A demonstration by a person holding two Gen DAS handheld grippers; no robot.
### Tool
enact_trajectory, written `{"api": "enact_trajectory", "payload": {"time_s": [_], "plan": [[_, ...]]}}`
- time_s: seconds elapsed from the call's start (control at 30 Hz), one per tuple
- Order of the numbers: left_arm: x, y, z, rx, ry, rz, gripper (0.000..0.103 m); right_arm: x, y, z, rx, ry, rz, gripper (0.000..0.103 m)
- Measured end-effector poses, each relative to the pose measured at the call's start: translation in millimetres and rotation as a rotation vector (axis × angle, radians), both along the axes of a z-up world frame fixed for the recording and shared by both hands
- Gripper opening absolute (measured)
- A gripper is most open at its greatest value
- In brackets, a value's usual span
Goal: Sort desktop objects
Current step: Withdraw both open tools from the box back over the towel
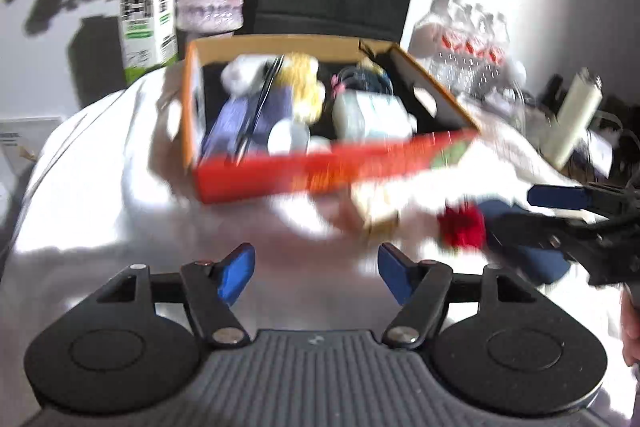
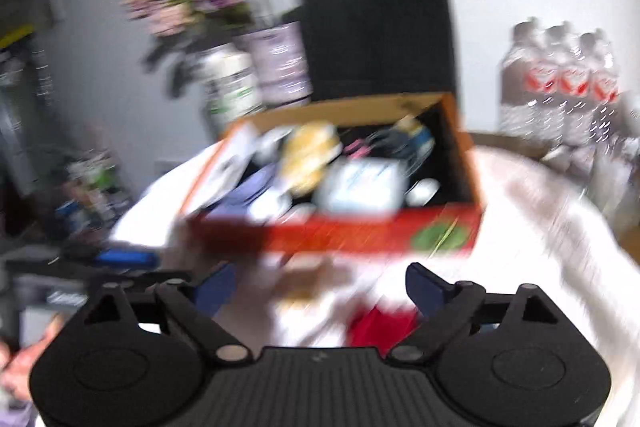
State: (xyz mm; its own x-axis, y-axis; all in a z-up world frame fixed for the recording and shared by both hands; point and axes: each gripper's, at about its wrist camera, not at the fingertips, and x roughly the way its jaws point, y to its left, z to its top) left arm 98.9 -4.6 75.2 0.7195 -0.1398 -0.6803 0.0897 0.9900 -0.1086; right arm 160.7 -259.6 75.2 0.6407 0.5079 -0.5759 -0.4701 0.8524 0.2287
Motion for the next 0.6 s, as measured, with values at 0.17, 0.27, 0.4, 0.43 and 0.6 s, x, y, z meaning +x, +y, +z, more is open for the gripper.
{"api": "enact_trajectory", "payload": {"time_s": [0.17,0.27,0.4,0.43,0.6], "plan": [[-84,-6,-16,-0.004,-0.037,0.048,0.073,-90,0,-32,-0.073,-0.041,-0.066,0.095],[-125,-16,-33,-0.013,-0.040,0.087,0.074,-134,0,-48,-0.113,-0.071,-0.113,0.095],[-158,-34,-63,0.069,-0.053,0.101,0.074,-176,-8,-69,-0.169,-0.100,-0.201,0.097],[-159,-35,-70,0.078,-0.036,0.103,0.073,-184,-11,-77,-0.189,-0.103,-0.210,0.097],[-161,-37,-71,0.095,-0.072,0.095,0.076,-195,-23,-98,-0.167,-0.056,-0.251,0.098]]}}
